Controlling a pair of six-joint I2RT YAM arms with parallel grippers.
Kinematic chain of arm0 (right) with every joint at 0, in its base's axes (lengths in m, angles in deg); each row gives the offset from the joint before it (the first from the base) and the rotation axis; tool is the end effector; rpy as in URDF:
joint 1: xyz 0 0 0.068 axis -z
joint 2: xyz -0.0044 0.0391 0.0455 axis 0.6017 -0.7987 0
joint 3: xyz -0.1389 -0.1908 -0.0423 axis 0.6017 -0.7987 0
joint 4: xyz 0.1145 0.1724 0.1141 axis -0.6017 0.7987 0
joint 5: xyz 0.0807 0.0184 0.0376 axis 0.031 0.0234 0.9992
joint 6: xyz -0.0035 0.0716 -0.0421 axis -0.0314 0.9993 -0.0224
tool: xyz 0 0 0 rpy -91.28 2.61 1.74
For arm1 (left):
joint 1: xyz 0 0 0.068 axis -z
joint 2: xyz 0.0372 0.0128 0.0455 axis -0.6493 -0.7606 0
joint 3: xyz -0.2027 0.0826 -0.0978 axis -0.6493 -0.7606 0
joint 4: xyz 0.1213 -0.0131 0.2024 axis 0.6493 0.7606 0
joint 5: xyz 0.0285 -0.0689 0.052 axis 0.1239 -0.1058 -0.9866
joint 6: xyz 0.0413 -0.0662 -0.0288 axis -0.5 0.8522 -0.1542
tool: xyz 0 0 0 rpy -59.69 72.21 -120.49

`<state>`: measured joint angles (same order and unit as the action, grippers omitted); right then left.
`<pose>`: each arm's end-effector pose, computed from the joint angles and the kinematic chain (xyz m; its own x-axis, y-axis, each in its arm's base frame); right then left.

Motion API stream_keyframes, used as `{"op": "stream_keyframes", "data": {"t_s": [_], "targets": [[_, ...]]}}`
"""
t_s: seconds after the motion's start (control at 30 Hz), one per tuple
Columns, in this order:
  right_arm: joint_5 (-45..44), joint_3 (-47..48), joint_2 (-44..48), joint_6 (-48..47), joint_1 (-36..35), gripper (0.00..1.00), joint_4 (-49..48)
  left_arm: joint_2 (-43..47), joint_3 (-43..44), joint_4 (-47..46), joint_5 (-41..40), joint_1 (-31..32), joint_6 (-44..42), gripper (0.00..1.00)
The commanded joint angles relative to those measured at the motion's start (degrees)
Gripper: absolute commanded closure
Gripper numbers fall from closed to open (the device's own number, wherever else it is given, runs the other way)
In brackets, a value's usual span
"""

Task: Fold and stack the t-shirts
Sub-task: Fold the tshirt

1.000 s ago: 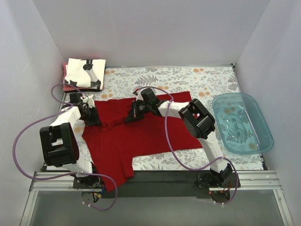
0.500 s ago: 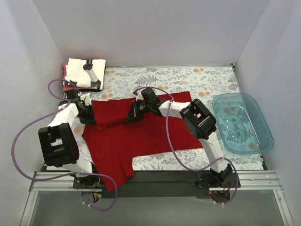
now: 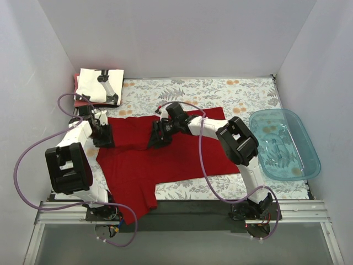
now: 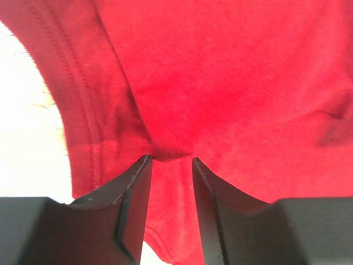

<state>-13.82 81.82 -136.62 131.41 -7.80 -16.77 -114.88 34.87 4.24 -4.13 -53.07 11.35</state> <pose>0.2923 0.3572 0.1223 -0.9356 -0.2141 -0.2807 -0.3491 0.4417 0.8265 0.2706 0.0414 0.1398 -0.7441 -0.6599 -0.1039 -0.5960 0.7260 -0.3430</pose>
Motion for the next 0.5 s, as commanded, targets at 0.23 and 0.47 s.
{"op": "stream_keyframes", "data": {"t_s": [0.23,0.47], "targets": [[0.3,4.2,14.7,-37.4,19.3,0.39,15.8,-1.2,10.9,-0.6,10.0,-0.3,-0.9,0.63],[-18.2,12.2,12.1,-69.1,24.2,0.54,34.9,-8.0,18.5,-1.8,12.8,9.0,-1.6,0.62]]}}
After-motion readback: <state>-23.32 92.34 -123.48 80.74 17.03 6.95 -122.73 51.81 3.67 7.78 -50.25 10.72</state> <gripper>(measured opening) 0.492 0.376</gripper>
